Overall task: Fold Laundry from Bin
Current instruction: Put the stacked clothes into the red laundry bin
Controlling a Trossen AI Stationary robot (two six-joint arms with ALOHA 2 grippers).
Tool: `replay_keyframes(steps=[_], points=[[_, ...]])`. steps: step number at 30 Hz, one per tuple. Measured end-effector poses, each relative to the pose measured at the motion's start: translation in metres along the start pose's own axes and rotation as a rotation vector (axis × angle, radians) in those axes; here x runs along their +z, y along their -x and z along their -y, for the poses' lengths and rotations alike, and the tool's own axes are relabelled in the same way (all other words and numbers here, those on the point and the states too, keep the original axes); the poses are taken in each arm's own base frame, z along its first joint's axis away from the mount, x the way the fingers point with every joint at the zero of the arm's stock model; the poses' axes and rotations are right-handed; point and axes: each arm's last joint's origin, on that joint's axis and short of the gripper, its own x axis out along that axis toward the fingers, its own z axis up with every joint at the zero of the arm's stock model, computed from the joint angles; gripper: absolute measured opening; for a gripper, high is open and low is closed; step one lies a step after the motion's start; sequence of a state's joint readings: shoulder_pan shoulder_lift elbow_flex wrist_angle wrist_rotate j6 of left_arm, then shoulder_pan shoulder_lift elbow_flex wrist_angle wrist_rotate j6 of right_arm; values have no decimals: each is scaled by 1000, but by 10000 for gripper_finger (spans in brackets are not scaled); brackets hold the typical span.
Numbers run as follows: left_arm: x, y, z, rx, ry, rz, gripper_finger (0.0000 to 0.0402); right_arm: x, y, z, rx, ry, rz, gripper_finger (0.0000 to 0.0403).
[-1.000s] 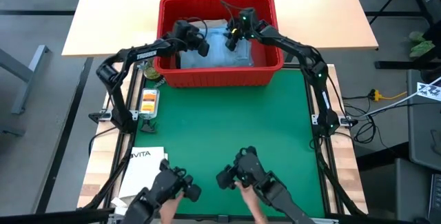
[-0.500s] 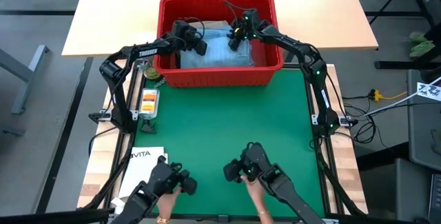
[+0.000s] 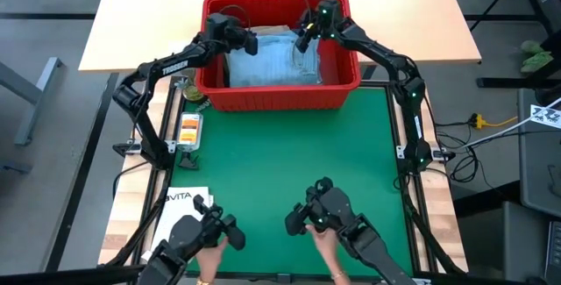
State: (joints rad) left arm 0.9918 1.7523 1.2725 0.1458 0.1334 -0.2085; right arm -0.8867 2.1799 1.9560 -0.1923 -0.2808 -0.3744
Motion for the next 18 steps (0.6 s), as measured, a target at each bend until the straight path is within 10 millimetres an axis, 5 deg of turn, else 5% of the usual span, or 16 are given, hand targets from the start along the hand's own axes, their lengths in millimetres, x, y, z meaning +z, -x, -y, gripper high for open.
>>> replay_keyframes(steps=[6,18], points=[[-8,-6,1,28,-7,-26,89,-1,-4,-13,48,48,-28,140],[-38,-28,-27,281,-54,-127,89,-27,-14,-17,-148,263,-328,140]])
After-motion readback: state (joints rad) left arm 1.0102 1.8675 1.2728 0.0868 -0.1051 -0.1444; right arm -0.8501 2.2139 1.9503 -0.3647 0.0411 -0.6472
